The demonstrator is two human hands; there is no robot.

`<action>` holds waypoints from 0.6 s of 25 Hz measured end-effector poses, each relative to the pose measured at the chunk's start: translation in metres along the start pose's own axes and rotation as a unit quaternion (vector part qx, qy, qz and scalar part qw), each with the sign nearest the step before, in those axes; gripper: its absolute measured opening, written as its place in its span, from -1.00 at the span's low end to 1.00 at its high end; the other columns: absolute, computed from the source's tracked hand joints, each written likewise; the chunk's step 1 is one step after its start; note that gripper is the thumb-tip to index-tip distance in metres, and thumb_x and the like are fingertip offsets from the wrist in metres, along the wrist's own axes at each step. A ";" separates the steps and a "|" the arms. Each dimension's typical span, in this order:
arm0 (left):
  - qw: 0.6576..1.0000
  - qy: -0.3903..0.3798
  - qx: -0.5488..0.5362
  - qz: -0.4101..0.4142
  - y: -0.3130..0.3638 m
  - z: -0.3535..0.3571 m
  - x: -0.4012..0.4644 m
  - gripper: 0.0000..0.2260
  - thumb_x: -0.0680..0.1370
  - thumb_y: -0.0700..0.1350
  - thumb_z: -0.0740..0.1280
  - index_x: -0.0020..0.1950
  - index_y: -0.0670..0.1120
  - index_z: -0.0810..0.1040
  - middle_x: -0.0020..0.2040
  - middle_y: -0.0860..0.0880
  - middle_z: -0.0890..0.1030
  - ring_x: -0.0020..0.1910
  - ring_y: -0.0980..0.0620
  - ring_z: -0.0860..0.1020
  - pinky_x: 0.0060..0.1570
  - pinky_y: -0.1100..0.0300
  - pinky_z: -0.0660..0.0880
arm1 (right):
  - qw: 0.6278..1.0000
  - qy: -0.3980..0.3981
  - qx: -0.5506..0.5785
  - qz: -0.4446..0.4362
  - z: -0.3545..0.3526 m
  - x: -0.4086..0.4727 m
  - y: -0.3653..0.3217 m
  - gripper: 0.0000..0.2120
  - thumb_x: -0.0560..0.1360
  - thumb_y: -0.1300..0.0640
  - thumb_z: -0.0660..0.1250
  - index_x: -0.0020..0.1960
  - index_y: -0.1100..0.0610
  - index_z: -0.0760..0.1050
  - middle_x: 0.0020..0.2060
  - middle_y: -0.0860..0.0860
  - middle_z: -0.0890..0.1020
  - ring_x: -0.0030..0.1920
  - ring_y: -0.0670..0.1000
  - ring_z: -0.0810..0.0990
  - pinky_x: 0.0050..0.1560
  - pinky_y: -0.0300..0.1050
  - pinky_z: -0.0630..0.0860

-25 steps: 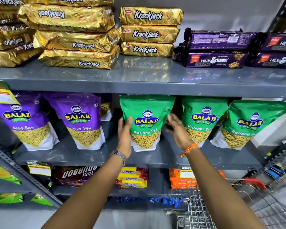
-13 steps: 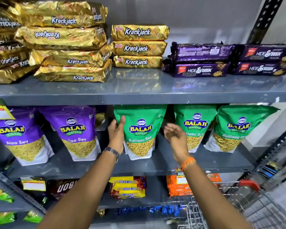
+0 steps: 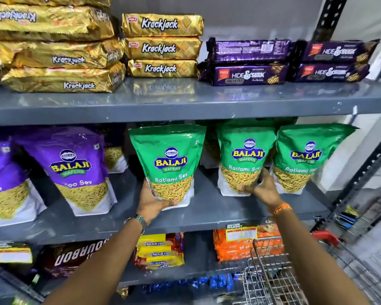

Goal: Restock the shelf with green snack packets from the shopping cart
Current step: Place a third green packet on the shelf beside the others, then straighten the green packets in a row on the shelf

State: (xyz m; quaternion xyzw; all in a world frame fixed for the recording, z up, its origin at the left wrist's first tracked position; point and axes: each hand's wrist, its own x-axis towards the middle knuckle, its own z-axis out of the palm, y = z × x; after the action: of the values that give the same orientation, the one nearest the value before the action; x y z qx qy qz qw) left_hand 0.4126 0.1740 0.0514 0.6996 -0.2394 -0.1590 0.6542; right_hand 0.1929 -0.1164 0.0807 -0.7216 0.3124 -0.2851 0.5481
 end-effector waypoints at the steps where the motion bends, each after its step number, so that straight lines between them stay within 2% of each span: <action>1: 1.000 0.003 0.009 0.001 -0.002 -0.002 0.000 -0.08 0.05 -0.37 0.70 0.35 -0.17 0.41 0.24 -0.12 0.65 0.25 -0.06 0.63 0.16 0.13 0.61 | 1.000 -0.014 0.001 0.008 -0.002 0.007 0.003 -0.07 0.08 0.24 0.72 0.35 0.24 0.36 0.23 0.18 0.61 0.23 0.15 0.60 0.27 0.12 0.54; 4: 0.999 0.008 0.042 0.004 -0.004 -0.009 0.004 -0.06 -0.01 -0.19 0.74 0.32 -0.12 0.46 0.21 -0.06 0.67 0.23 -0.03 0.64 0.25 -0.05 0.57 | 0.998 -0.047 0.022 0.027 -0.007 0.025 0.009 0.04 -0.04 0.02 0.73 0.35 0.19 0.36 0.24 0.16 0.62 0.25 0.19 0.59 0.32 0.25 0.50; 8: 0.998 0.015 0.055 -0.014 0.001 -0.022 0.000 -0.09 0.02 -0.26 0.74 0.32 -0.15 0.45 0.20 -0.08 0.67 0.21 -0.04 0.64 0.25 -0.08 0.56 | 0.995 -0.093 0.025 0.025 0.000 0.016 -0.003 0.05 -0.04 -0.06 0.74 0.35 0.16 0.39 0.21 0.10 0.66 0.23 0.12 0.61 0.30 0.21 0.52; 11: 0.998 0.012 0.056 -0.015 0.000 -0.034 0.002 0.00 -0.06 -0.04 0.76 0.32 -0.12 0.45 0.19 -0.07 0.67 0.21 -0.05 0.64 0.24 -0.09 0.57 | 0.993 -0.113 0.027 0.018 0.011 0.007 -0.009 -0.02 0.02 -0.01 0.73 0.35 0.15 0.40 0.21 0.10 0.66 0.25 0.12 0.61 0.29 0.16 0.54; 12: 0.998 0.011 0.061 -0.021 -0.001 -0.036 0.003 0.00 -0.06 -0.04 0.76 0.32 -0.11 0.45 0.19 -0.07 0.67 0.20 -0.05 0.64 0.23 -0.09 0.57 | 0.993 -0.114 0.024 0.018 0.014 0.006 -0.008 -0.07 0.08 0.05 0.72 0.35 0.15 0.40 0.21 0.10 0.66 0.26 0.12 0.60 0.26 0.12 0.57; 15: 0.996 0.015 0.074 -0.041 0.001 -0.035 -0.001 -0.11 0.04 -0.24 0.73 0.31 -0.11 0.44 0.17 -0.06 0.67 0.18 -0.05 0.65 0.22 -0.04 0.58 | 0.993 -0.115 0.032 0.009 0.020 0.001 -0.007 -0.22 0.23 0.26 0.65 0.37 0.17 0.39 0.24 0.12 0.64 0.28 0.13 0.58 0.11 -0.15 0.64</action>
State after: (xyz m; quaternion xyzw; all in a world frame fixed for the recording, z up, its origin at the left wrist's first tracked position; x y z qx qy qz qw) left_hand 0.4307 0.2040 0.0552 0.7577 -0.2113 -0.1569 0.5971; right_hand 0.2095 -0.1038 0.0832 -0.7290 0.2445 -0.2048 0.6056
